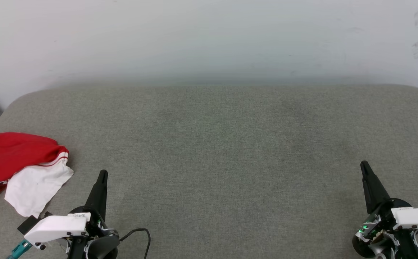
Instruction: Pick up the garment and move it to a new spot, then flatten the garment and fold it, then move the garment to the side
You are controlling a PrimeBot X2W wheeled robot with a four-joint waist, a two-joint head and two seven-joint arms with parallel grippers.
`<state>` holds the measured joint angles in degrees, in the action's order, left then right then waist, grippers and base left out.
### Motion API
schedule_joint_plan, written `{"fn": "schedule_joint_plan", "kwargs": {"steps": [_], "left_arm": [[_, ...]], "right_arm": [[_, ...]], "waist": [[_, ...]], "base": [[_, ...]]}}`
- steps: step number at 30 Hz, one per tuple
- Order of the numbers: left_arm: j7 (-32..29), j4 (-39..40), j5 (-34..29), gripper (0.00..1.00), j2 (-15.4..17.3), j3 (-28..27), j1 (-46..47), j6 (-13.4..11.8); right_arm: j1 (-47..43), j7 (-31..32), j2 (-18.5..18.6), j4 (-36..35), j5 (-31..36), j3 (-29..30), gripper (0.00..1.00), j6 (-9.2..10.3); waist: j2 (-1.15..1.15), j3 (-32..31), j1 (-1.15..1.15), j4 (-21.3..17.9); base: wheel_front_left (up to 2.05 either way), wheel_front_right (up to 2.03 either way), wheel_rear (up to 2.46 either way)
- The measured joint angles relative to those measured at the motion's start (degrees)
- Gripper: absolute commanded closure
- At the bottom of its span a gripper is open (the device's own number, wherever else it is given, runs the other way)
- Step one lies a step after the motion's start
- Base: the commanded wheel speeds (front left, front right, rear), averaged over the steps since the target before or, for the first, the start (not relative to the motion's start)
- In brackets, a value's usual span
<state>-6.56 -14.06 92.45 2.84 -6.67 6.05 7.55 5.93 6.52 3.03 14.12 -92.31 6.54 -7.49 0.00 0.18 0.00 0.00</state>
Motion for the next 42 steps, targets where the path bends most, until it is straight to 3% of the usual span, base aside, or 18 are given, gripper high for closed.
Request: {"fn": "schedule_joint_plan", "kwargs": {"steps": [16,17,33,42], "left_arm": [[0.0,0.0,0.0,1.0,0.0,0.0,0.0,0.0],[0.0,-0.1,0.0,0.0,0.0,0.0,-0.1,0.0],[3.8,1.5,-2.2,0.0,-0.1,4.6,-1.3,-0.1],[6.0,4.9,-9.5,0.0,-0.1,6.4,-1.1,-0.1]], "right_arm": [[0.0,0.0,0.0,0.0,0.0,0.0,1.0,0.0],[-0.1,0.0,0.0,0.1,0.0,0.0,0.0,0.0],[-1.9,-3.6,0.0,-1.6,1.2,-2.5,0.0,0.09],[-2.5,-6.0,0.2,-4.0,9.1,-3.3,0.0,0.09]], "waist": [[0.0,0.0,0.0,0.0],[0.0,0.0,0.0,0.0],[0.0,0.1,0.0,-0.1],[0.0,0.2,0.0,-0.2]], "base": [[0.0,0.0,0.0],[0.0,0.0,0.0],[0.0,0.0,0.0],[0.0,0.0,0.0]]}}
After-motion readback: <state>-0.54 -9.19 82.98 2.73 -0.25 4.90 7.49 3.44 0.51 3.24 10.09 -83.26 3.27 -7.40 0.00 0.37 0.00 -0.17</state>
